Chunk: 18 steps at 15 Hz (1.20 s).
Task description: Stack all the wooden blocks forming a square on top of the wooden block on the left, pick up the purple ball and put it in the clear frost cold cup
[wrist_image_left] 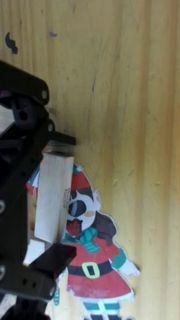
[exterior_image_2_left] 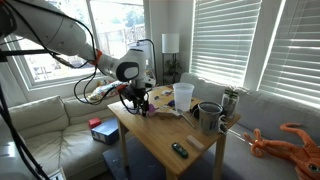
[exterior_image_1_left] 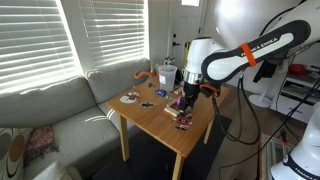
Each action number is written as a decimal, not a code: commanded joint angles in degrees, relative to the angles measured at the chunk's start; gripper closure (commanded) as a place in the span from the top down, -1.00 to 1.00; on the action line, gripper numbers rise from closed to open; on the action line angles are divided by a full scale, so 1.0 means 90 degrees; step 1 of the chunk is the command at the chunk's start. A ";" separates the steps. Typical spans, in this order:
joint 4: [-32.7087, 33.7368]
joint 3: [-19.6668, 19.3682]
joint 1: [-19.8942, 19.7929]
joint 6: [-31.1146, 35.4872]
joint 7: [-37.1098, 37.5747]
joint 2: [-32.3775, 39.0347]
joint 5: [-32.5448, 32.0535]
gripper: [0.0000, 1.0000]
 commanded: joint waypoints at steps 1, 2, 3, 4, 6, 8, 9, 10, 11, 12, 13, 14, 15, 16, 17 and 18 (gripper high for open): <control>0.0084 0.0031 -0.0015 0.0000 0.0169 0.0103 -0.0010 0.86; 0.0084 0.0029 -0.0019 -0.0003 0.0159 0.0103 -0.0008 0.55; 0.0078 0.0023 -0.0024 0.0006 0.0131 0.0084 0.0011 0.36; 0.0088 0.0016 -0.0022 -0.0031 0.0069 0.0034 0.0054 0.24; 0.0025 0.0016 -0.0009 -0.0095 -0.0038 -0.0073 0.0066 0.22; -0.0056 0.0008 0.0006 -0.0224 -0.0265 -0.0277 0.0070 0.22; -0.0098 0.0010 0.0017 -0.0307 -0.0397 -0.0383 0.0042 0.22; -0.0125 0.0013 0.0030 -0.0431 -0.0584 -0.0494 -0.0004 0.22; -0.0129 0.0015 0.0036 -0.0552 -0.0730 -0.0583 -0.0060 0.22; -0.0124 0.0021 0.0050 -0.0685 -0.0937 -0.0685 -0.0141 0.22; -0.0096 0.0033 0.0064 -0.0813 -0.1156 -0.0772 -0.0278 0.22; -0.0049 0.0045 0.0084 -0.0932 -0.1421 -0.0839 -0.0432 0.22; 0.0014 0.0066 0.0107 -0.0988 -0.1607 -0.0882 -0.0590 0.22; 0.0096 0.0092 0.0134 -0.1035 -0.1794 -0.0878 -0.0734 0.22; 0.0184 0.0114 0.0163 -0.1068 -0.1995 -0.0856 -0.0857 0.22; 0.0282 0.0140 0.0200 -0.1059 -0.2187 -0.0807 -0.0981 0.22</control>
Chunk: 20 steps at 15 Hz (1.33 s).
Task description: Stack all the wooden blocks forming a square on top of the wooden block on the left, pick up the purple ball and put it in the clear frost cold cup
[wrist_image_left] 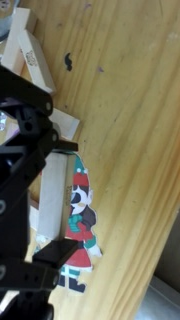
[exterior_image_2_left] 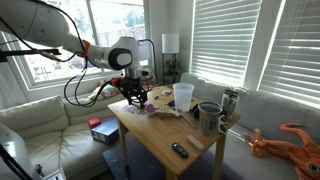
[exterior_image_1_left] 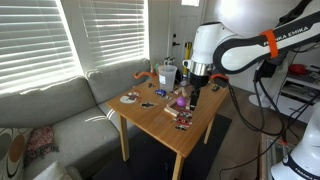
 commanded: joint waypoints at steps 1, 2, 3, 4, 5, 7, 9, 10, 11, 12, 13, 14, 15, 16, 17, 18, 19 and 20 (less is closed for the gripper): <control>0.0347 0.0090 0.0141 -0.0179 -0.0727 0.0062 -0.0465 0.22; 0.0475 0.0108 0.0192 -0.0124 -0.0966 0.0181 -0.0524 0.22; 0.0554 0.0121 0.0230 -0.0064 -0.1195 0.0262 -0.0598 0.22; 0.0671 0.0119 0.0273 -0.0081 -0.1481 0.0372 -0.0624 0.22; 0.0758 0.0127 0.0296 -0.0043 -0.1712 0.0455 -0.0734 0.22; 0.0546 0.0117 0.0284 0.0002 -0.1549 0.0266 -0.0598 0.72; 0.0712 0.0123 0.0292 0.0016 -0.1811 0.0427 -0.0669 0.72; 0.0759 0.0124 0.0291 0.0017 -0.1866 0.0477 -0.0677 0.72; 0.0788 0.0125 0.0289 0.0016 -0.1889 0.0507 -0.0682 0.72; 0.0802 0.0126 0.0289 0.0016 -0.1899 0.0520 -0.0685 0.72; 0.0804 0.0126 0.0289 0.0016 -0.1903 0.0522 -0.0687 0.22; 0.0837 0.0113 0.0312 0.0044 -0.2233 0.0583 -0.0697 0.22; 0.0849 0.0090 0.0336 0.0169 -0.2620 0.0642 -0.0662 0.22; 0.0918 0.0089 0.0342 0.0124 -0.2899 0.0714 -0.0702 0.22; 0.0944 0.0081 0.0351 0.0132 -0.3244 0.0761 -0.0702 0.22; 0.0977 0.0074 0.0352 0.0118 -0.3598 0.0824 -0.0719 0.22; 0.0994 0.0063 0.0346 0.0141 -0.3930 0.0876 -0.0670 0.22; 0.1027 0.0060 0.0337 0.0123 -0.4257 0.0945 -0.0610 0.22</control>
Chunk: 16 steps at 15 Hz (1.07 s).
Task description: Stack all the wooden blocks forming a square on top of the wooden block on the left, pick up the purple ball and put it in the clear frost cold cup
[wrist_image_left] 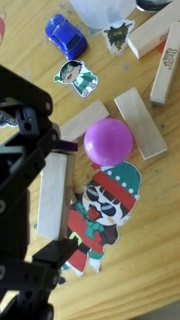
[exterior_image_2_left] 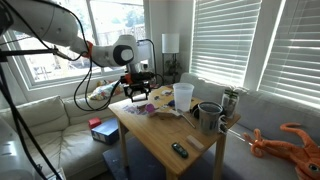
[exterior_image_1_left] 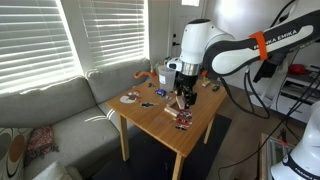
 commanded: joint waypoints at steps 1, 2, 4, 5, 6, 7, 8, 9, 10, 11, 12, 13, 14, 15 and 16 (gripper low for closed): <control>0.0258 -0.0053 0.0036 0.0010 -0.1135 0.0326 0.0058 0.22; 0.0311 -0.0035 0.0031 0.0025 -0.1346 0.0388 0.0030 0.22; 0.0424 0.0021 0.0028 0.0085 -0.1621 0.0514 -0.0095 0.22; 0.0491 0.0048 0.0029 0.0118 -0.1705 0.0589 -0.0154 0.22; 0.0535 0.0069 0.0030 0.0196 -0.1821 0.0650 -0.0156 0.22; 0.0603 0.0095 0.0034 0.0223 -0.1895 0.0734 -0.0165 0.22; 0.0666 0.0114 0.0031 0.0216 -0.1985 0.0819 -0.0148 0.22; 0.0732 0.0138 0.0028 0.0164 -0.1960 0.0903 -0.0185 0.22; 0.0775 0.0161 0.0027 0.0174 -0.2055 0.0988 -0.0153 0.22; 0.0807 0.0184 0.0025 0.0159 -0.2142 0.1053 -0.0158 0.22; 0.0834 0.0204 0.0020 0.0121 -0.2230 0.1109 -0.0175 0.22; 0.0847 0.0219 0.0012 0.0131 -0.2285 0.1144 -0.0180 0.22; 0.0846 0.0230 0.0004 0.0178 -0.2357 0.1173 -0.0223 0.22; 0.0847 0.0238 -0.0002 0.0171 -0.2428 0.1199 -0.0238 0.22; 0.0855 0.0243 -0.0006 0.0187 -0.2476 0.1218 -0.0263 0.22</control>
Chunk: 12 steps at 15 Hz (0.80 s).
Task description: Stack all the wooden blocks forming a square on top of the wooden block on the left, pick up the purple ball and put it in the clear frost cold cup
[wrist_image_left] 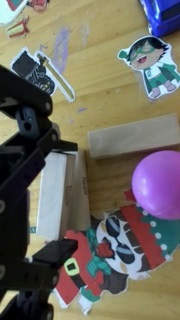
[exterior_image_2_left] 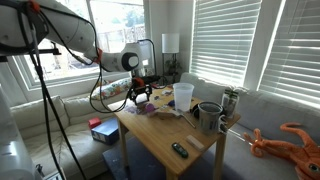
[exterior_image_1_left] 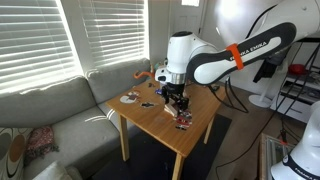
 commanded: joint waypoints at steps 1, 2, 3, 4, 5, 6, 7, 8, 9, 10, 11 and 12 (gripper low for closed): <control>0.0169 0.0040 -0.0014 -0.0008 -0.0266 0.0144 -0.0207 0.22; 0.0156 0.0042 -0.0018 0.0009 -0.0347 0.0132 -0.0190 0.22; 0.0151 0.0043 -0.0018 0.0009 -0.0384 0.0130 -0.0179 0.22; 0.0145 0.0042 -0.0019 -0.0008 -0.0422 0.0126 -0.0169 0.22; 0.0133 0.0041 -0.0022 -0.0008 -0.0462 0.0112 -0.0156 0.22; 0.0104 0.0037 -0.0032 0.0008 -0.0529 0.0077 -0.0106 0.22; 0.0078 0.0029 -0.0046 0.0024 -0.0610 0.0042 -0.0066 0.22; 0.0048 0.0021 -0.0059 0.0039 -0.0661 0.0002 -0.0041 0.22; 0.0033 0.0018 -0.0065 0.0042 -0.0693 -0.0021 -0.0036 0.22; 0.0025 0.0014 -0.0075 0.0049 -0.0736 -0.0042 -0.0025 0.22; 0.0010 0.0006 -0.0087 0.0056 -0.0803 -0.0075 -0.0020 0.22; 0.0005 -0.0003 -0.0099 0.0064 -0.0874 -0.0094 0.0000 0.22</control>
